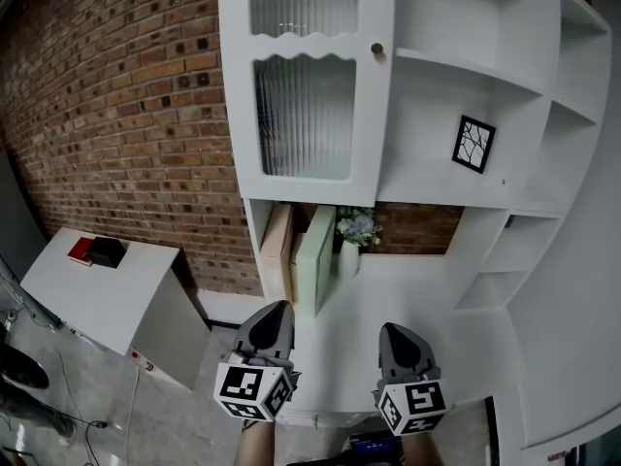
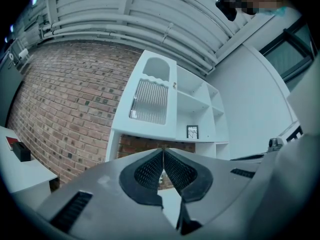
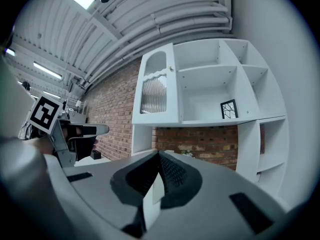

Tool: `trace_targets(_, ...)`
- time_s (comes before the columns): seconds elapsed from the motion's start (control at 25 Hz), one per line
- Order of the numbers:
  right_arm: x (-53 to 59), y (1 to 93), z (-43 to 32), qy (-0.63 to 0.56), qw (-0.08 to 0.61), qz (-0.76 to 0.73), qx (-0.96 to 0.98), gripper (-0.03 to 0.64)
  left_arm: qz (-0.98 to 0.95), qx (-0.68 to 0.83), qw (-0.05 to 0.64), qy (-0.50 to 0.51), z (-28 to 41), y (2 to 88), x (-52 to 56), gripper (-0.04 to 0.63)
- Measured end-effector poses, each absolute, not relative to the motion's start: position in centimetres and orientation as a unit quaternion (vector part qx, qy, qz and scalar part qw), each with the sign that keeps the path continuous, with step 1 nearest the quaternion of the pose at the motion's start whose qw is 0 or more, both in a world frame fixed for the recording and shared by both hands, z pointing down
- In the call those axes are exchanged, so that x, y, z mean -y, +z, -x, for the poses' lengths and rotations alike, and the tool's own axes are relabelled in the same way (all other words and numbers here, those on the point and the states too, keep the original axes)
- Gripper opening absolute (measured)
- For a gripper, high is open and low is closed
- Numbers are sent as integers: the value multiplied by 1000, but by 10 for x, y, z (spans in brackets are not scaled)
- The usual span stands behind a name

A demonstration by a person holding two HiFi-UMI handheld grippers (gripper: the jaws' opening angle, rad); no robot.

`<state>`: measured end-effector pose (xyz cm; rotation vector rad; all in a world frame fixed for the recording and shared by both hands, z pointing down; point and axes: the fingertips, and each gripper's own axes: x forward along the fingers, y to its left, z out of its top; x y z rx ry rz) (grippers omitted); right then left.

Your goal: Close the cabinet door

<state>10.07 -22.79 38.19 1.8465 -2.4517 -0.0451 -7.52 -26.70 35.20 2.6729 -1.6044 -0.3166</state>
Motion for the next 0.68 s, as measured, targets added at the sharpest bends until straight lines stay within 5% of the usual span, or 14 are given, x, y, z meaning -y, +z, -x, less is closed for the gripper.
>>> trace_targets(0.68, 248, 385, -110, -5, 33, -597, 802, 0, -851, 517, -2, -90, 66, 353, 285, 18)
